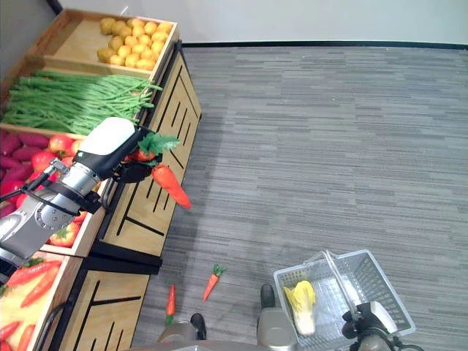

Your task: Get the vegetables into the basket

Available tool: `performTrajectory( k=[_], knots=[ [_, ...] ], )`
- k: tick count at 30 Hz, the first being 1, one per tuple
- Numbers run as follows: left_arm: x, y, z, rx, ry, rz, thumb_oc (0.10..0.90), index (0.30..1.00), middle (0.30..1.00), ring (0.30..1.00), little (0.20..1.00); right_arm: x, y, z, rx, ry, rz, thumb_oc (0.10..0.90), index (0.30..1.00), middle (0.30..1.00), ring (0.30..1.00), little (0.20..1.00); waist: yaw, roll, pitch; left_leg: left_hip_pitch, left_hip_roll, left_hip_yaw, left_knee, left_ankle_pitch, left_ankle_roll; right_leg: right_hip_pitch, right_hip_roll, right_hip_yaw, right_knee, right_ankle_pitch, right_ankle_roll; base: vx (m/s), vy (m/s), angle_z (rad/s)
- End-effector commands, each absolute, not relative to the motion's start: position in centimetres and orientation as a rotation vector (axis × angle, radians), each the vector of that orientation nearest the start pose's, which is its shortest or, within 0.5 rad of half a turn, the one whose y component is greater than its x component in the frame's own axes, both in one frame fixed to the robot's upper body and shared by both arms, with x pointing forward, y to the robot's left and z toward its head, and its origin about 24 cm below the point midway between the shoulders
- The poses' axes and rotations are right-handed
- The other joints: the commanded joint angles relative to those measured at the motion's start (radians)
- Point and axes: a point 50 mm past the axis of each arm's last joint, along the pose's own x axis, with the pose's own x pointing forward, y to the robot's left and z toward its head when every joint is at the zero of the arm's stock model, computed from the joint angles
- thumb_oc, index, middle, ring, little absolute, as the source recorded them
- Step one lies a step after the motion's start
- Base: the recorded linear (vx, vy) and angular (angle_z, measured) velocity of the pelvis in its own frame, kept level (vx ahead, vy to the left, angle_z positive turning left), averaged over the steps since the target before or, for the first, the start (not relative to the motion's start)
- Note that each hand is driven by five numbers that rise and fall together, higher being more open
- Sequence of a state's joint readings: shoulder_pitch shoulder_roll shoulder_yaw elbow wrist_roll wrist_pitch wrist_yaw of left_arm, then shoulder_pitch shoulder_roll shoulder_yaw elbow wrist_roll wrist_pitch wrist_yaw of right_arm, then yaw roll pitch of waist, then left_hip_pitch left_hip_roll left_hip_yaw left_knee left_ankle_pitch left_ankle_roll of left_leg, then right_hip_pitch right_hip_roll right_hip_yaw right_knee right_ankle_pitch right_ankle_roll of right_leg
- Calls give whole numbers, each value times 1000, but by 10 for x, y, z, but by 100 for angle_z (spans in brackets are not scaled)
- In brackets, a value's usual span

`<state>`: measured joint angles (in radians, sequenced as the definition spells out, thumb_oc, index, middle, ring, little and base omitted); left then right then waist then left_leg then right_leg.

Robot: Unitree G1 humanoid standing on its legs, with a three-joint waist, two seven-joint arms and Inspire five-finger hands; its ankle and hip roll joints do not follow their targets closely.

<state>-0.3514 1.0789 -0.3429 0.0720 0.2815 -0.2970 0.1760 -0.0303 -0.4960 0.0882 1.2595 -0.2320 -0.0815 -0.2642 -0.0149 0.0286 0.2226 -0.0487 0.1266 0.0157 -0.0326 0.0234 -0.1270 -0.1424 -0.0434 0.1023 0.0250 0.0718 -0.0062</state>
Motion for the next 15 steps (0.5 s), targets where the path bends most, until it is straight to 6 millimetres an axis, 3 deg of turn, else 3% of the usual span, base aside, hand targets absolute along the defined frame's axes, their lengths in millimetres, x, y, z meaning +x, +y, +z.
performTrajectory(
  k=[1,7,15],
  knots=[
    [288,245,235,1239,-731,-4,400,300,300,300,300,95,-367,-97,-915,1049,-369,400,300,300,300,300,-22,-8,-37,-76,16,62,29,106,6,50,-9,-65,31,-55,117,95,159,-59],
    [286,238,237,1234,-751,-56,400,300,300,300,300,104,-363,-97,-919,1021,-361,400,300,300,300,300,-42,-5,-62,-1,-6,141,-11,70,26,50,-33,0,18,-40,139,48,199,-47],
    [290,224,236,1235,-771,-131,400,300,300,300,300,146,-368,-76,-881,868,-463,400,300,300,300,300,-40,-12,-81,23,-37,185,-55,54,44,26,-69,31,-22,7,180,-16,104,-27]
  ],
)
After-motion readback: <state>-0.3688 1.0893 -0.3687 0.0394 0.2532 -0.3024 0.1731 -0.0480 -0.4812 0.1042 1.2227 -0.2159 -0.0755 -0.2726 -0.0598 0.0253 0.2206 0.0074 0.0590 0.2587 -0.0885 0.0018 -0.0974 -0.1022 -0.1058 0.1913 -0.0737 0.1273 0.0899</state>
